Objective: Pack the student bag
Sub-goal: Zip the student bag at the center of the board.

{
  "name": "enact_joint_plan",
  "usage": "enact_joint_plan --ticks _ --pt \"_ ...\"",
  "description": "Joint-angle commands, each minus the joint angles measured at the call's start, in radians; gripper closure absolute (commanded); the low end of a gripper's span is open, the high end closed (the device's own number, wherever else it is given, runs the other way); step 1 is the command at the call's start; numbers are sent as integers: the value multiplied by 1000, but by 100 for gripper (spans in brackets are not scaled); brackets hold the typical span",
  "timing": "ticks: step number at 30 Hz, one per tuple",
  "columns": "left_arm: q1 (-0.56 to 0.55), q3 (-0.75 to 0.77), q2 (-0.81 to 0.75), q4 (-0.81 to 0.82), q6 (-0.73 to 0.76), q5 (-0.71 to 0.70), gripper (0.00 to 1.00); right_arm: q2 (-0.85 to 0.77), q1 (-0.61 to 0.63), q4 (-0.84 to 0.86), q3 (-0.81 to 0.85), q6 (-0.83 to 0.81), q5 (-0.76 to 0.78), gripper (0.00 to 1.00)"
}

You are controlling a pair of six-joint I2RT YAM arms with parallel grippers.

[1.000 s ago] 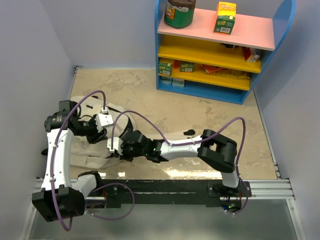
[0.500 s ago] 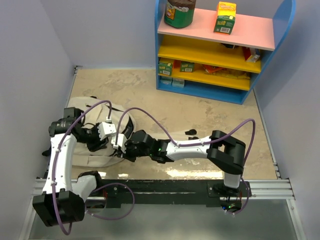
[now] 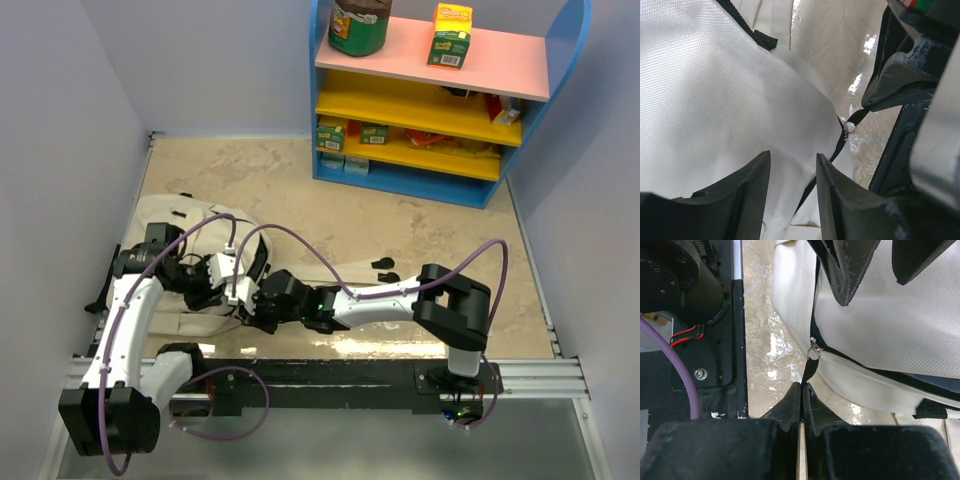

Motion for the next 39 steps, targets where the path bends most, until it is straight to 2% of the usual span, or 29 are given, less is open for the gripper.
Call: enact_joint_plan --ticks 1,5,7,10,11,12,16,24,27,31,32,39 --pt "-37 -28 -14 -100 46 -27 55 -69 -85 78 53 95 76 100" --pt "-114 -2 26 -100 -2 22 59 -78 -180 97 80 162 29 100" --pt "-155 4 32 -100 1 45 67 -84 -215 109 100 187 9 100" --pt "-178 17 57 -98 2 80 56 -73 -249 86 157 190 -7 100" --pt "-177 21 69 -98 2 92 49 -67 -251 60 172 181 -7 100" --pt "-177 37 74 -98 4 100 47 -56 -251 54 194 179 -8 100" --pt "-195 72 88 -98 -16 131 44 -41 -260 48 203 179 5 100" --pt "-241 119 9 -98 -82 134 42 49 -430 26 315 239 -102 100" --pt "-311 123 37 -98 -126 184 37 105 -468 -23 396 239 -113 100" --pt "-434 123 135 -97 -188 168 29 141 -504 -47 441 247 -108 100" --pt "-451 135 147 -97 -203 161 24 148 -521 -50 448 250 -111 100" --pt "-477 236 145 -97 -264 149 21 126 -573 -49 403 251 -100 100"
